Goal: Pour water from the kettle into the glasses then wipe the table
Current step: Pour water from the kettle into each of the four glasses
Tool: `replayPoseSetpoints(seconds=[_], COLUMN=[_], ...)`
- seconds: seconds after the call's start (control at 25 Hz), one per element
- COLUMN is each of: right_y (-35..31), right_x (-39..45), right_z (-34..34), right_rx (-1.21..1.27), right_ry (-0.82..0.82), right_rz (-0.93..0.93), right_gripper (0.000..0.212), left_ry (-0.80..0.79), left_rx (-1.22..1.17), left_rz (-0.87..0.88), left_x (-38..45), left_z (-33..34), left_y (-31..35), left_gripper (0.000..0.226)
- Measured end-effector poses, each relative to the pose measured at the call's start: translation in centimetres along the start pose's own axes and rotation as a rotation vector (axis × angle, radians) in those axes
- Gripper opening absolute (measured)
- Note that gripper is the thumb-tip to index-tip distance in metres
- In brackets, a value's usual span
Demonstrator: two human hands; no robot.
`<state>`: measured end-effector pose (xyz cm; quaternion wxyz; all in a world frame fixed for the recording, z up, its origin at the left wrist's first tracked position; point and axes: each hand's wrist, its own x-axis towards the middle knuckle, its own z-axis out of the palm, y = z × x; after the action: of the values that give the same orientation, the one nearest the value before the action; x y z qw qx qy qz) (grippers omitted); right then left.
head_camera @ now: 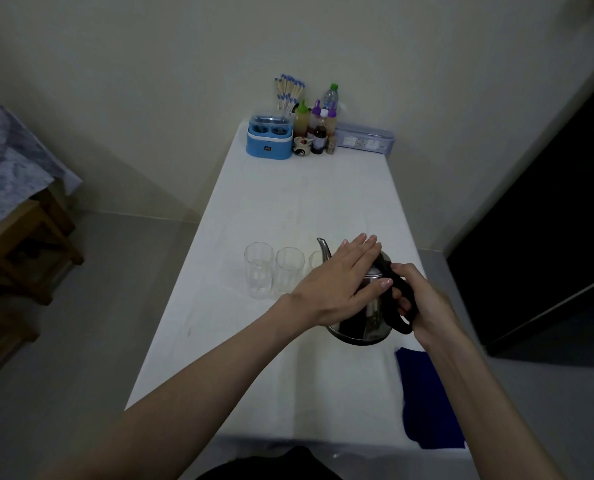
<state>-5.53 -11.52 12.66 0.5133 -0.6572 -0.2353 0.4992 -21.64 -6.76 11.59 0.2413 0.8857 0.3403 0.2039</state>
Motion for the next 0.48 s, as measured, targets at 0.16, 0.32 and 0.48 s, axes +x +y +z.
replayPoseSetpoints(seconds=[0.16, 0.32, 0.48], right_y=[-1.0, -1.8, -2.5], right_x=[0.0, 0.0, 0.4], right_z=[-1.3, -1.9, -2.1], right_rx=[-0.119, -0.195, -0.26], right_ry=[0.037, 0.099, 0.109], right_rz=[-0.019, -0.059, -0.051], right_gripper=[0.026, 0.034, 0.039], left_ry=[-0.038, -0.054, -0.045], left_rx=[-0.033, -0.077, -0.133], left_rz=[-0.019, -0.043, -0.069], left_x=[0.5, 1.0, 1.4], left_z=[0.9, 1.8, 2.2], left_y=[0.5, 0.9, 1.0], left_gripper=[0.074, 0.07, 0.068])
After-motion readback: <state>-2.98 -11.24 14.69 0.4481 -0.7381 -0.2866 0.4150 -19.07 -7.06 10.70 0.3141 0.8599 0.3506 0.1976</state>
